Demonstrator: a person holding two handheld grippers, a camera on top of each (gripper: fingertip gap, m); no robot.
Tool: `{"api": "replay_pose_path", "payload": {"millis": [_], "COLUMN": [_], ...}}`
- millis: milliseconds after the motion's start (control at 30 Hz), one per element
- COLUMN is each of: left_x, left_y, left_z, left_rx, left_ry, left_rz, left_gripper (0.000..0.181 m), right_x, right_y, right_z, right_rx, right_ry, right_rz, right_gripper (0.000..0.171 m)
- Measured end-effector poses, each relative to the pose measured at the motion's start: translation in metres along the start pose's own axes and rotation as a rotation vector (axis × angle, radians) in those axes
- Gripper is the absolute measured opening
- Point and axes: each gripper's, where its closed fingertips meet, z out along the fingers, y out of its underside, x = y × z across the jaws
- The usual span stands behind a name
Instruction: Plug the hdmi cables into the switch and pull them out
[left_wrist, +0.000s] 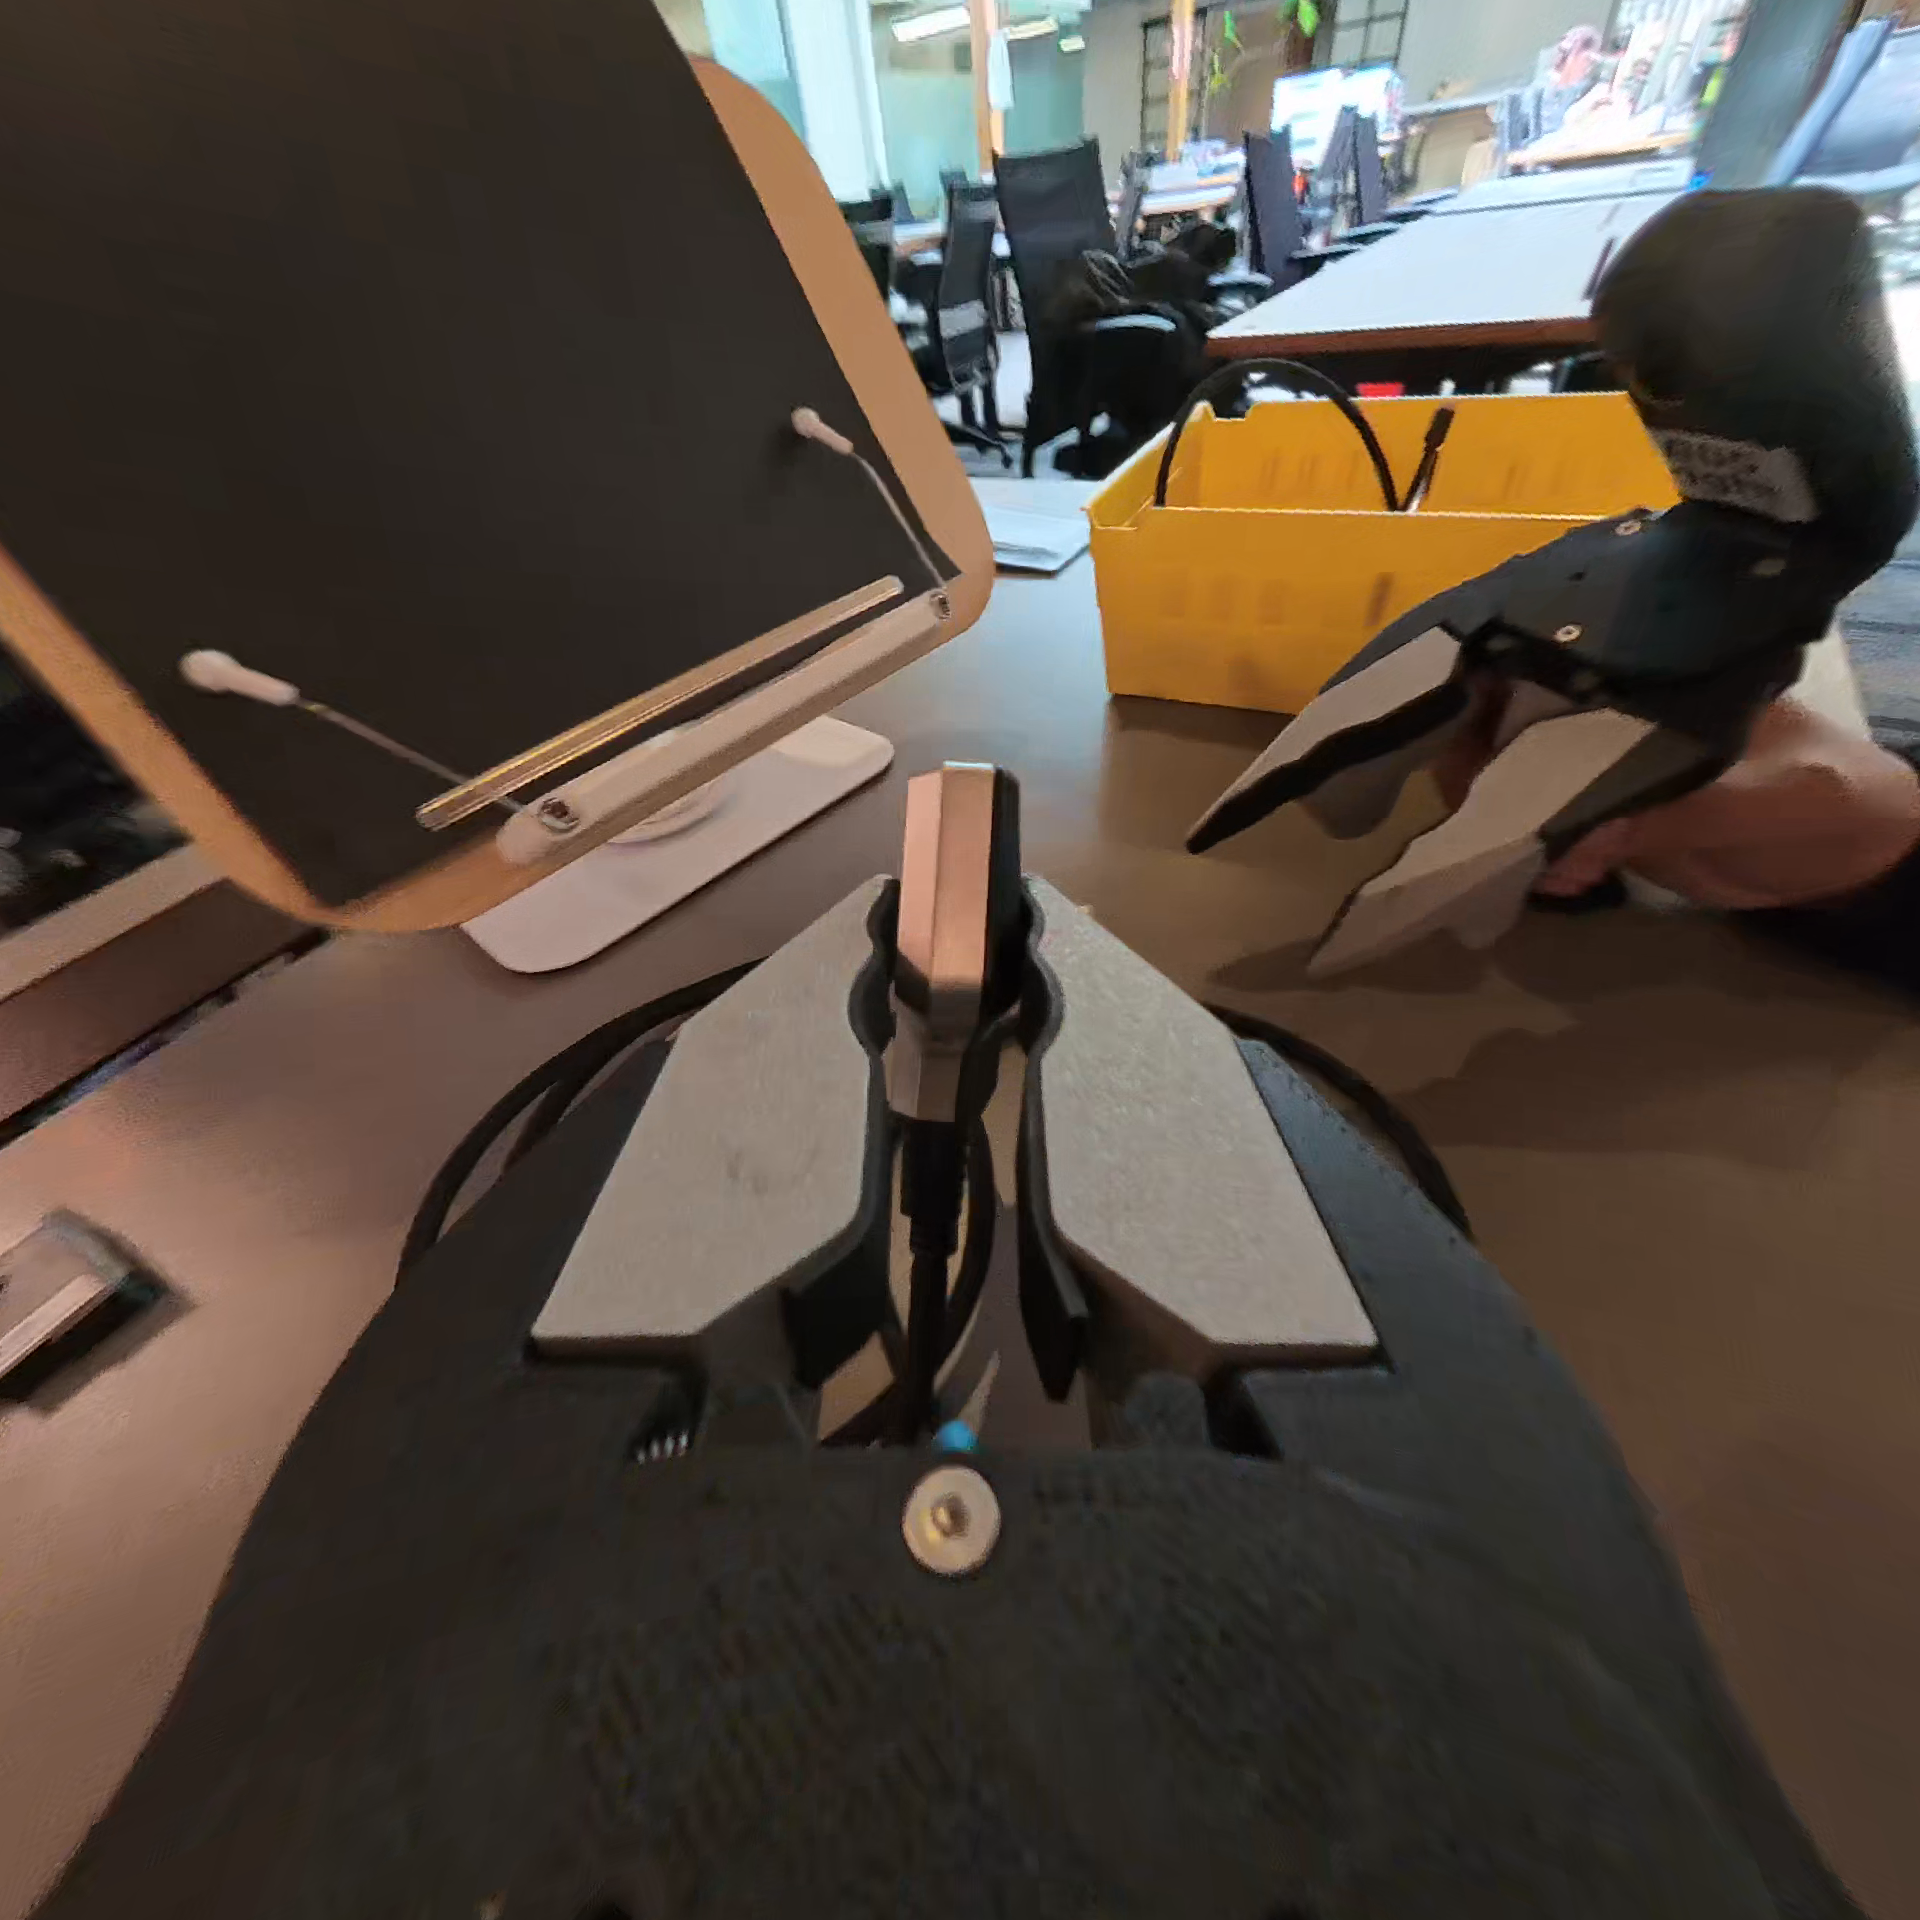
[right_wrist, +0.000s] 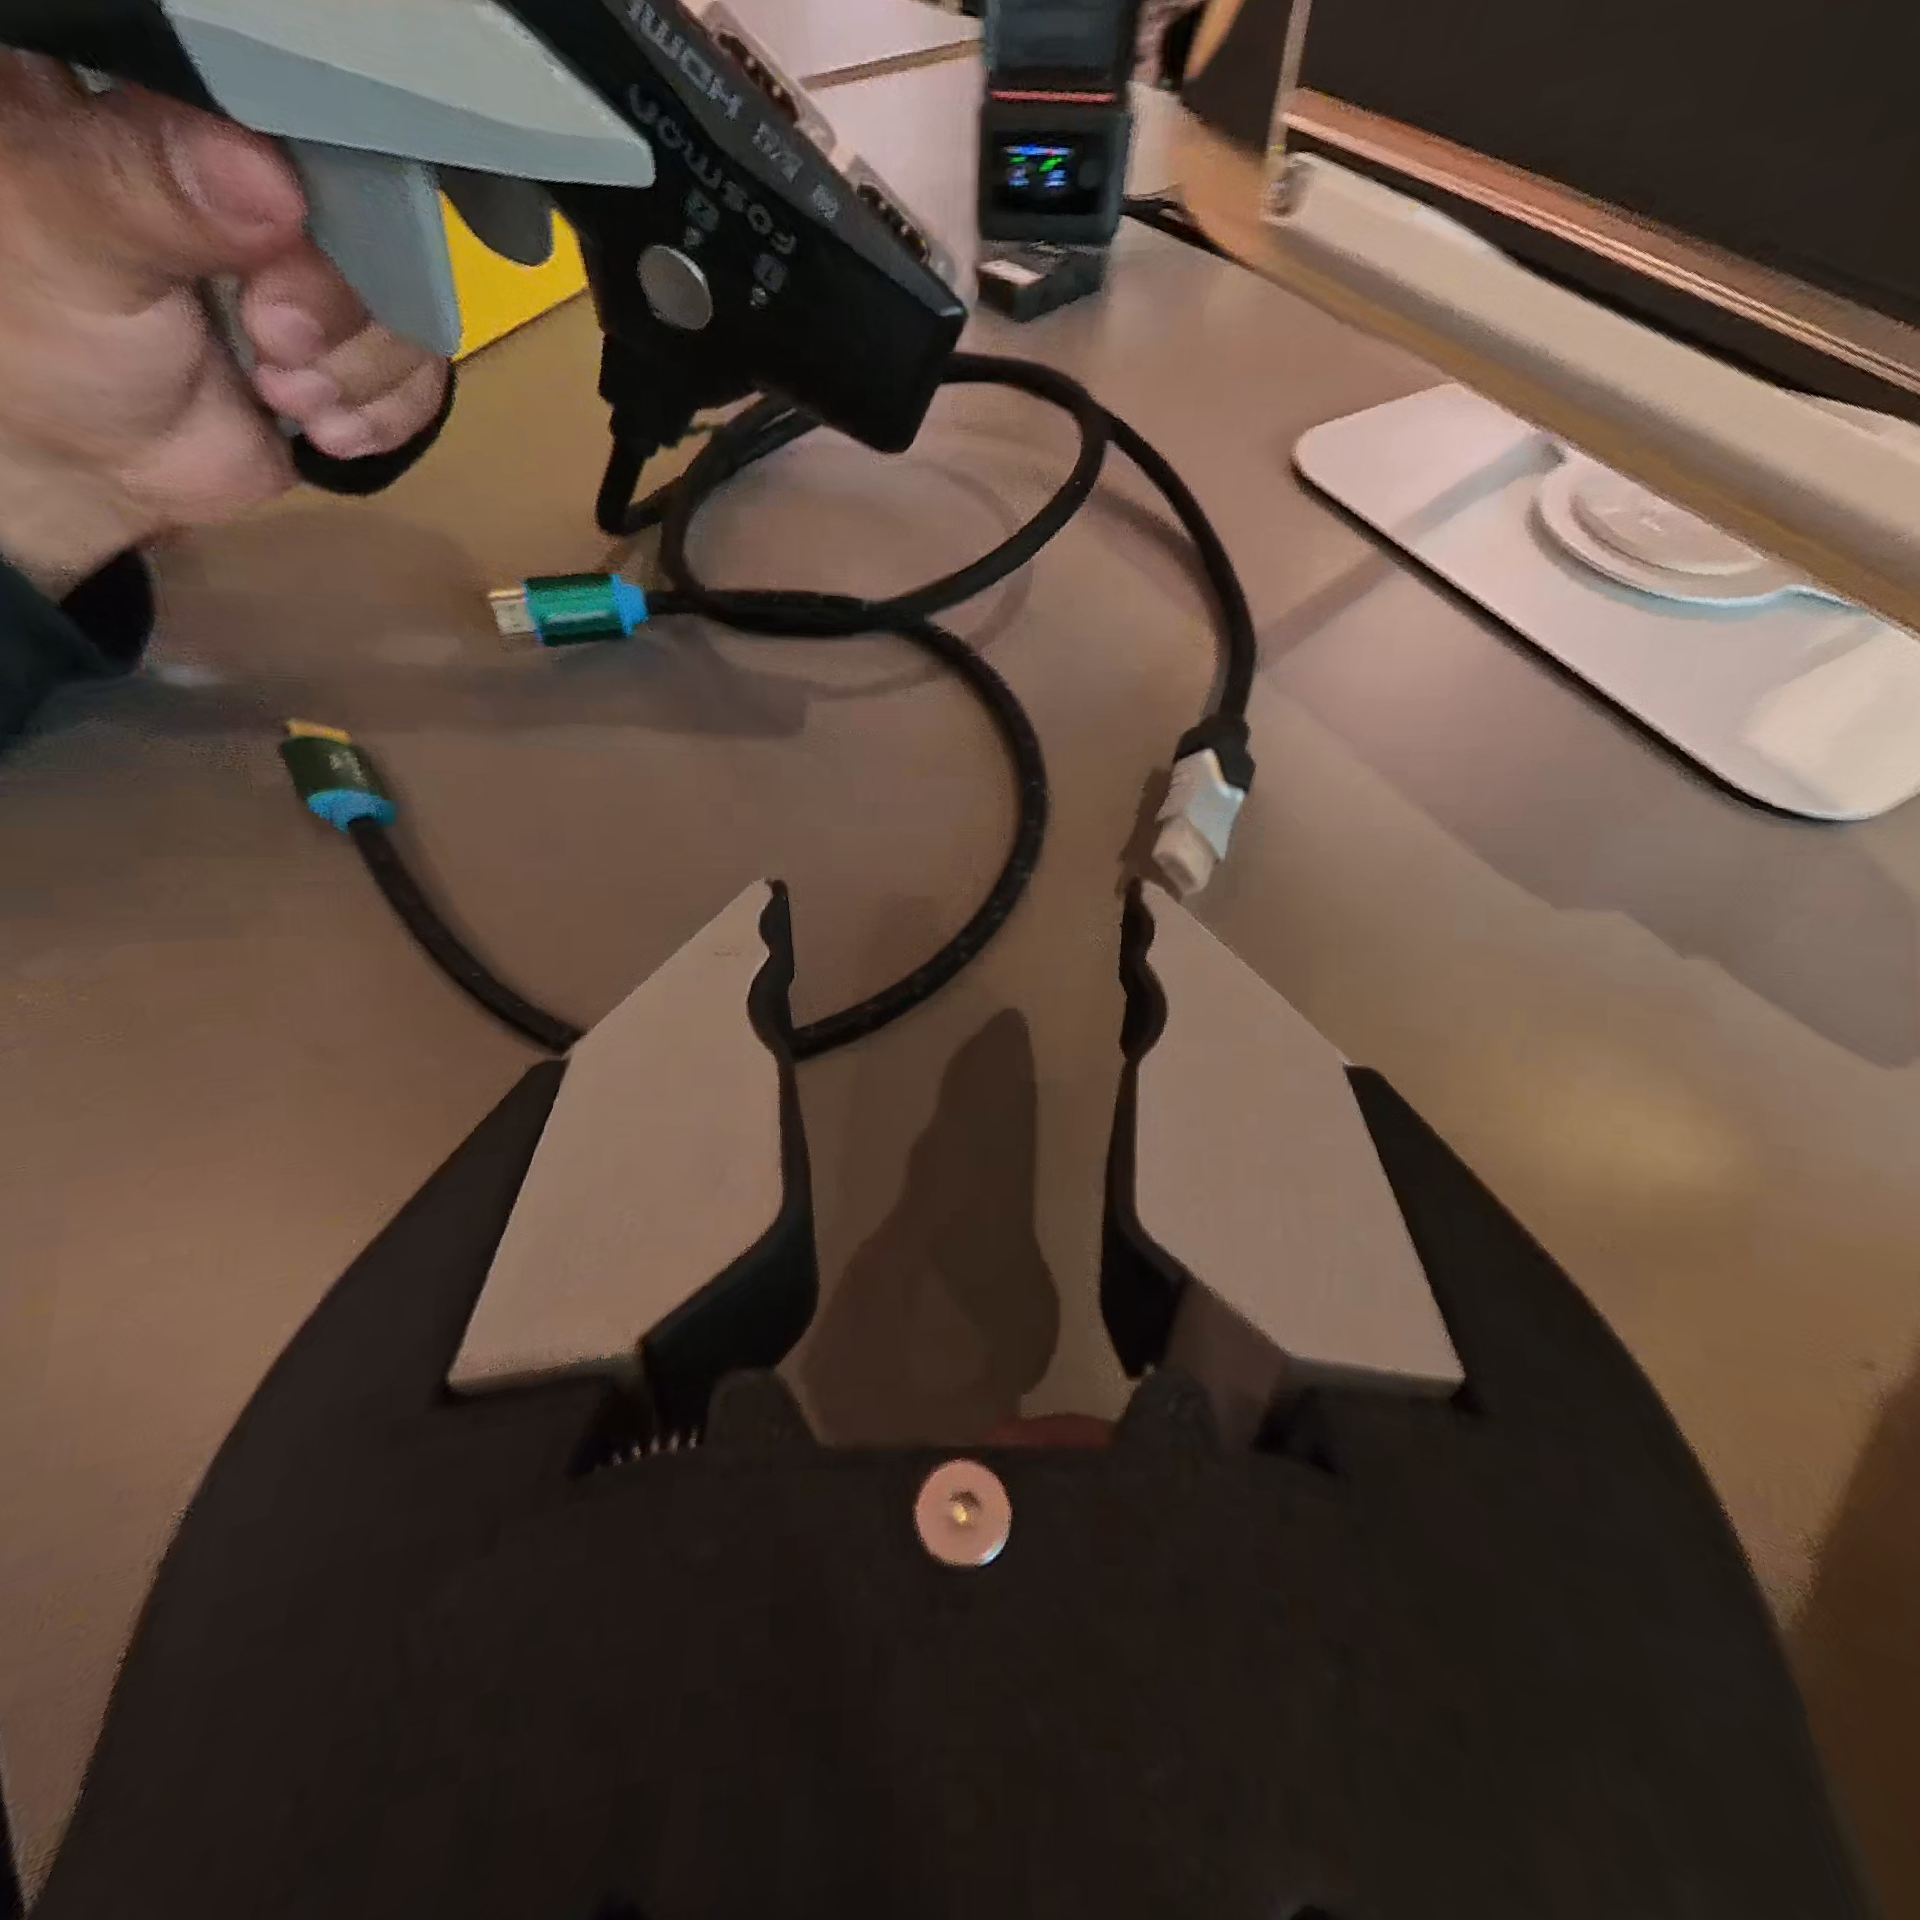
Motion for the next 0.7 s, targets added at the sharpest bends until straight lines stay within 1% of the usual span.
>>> {"api": "replay_pose_path", "payload": {"millis": [100,200,300,333,433,500,600,667,700], "left_x": [-0.012,-0.022,-0.032,-0.032,-0.029,-0.027,-0.023,-0.019,-0.016], "left_y": [0.001,-0.009,-0.008,-0.008,-0.007,-0.006,-0.005,-0.006,-0.006], "left_z": [-0.026,-0.043,-0.048,-0.047,-0.046,-0.045,-0.043,-0.043,-0.042], "left_rx": [0.071,0.175,0.203,0.205,0.195,0.193,0.188,0.187,0.184], "left_ry": [-0.085,-0.063,-0.061,-0.055,-0.057,-0.045,-0.026,-0.002,0.011], "left_rz": [-0.007,-0.120,-0.206,-0.212,-0.185,-0.183,-0.168,-0.157,-0.152], "left_gripper": [0.019,0.018,0.019,0.019,0.019,0.018,0.018,0.018,0.019], "right_x": [-0.026,-0.067,-0.113,-0.127,-0.154,-0.163,-0.168,-0.163,-0.159], "right_y": [0.000,-0.007,-0.013,-0.011,0.003,0.014,0.016,0.017,0.018], "right_z": [0.006,0.011,0.016,0.021,0.043,0.054,0.060,0.059,0.057], "right_rx": [-0.017,0.005,0.016,-0.001,-0.113,-0.195,-0.218,-0.221,-0.219], "right_ry": [-0.084,-0.234,-0.347,-0.368,-0.376,-0.374,-0.363,-0.329,-0.310], "right_rz": [-0.075,-0.162,-0.274,-0.313,-0.418,-0.478,-0.510,-0.536,-0.541], "right_gripper": [0.059,0.058,0.055,0.052,0.054,0.048,0.025,0.011,0.011]}}
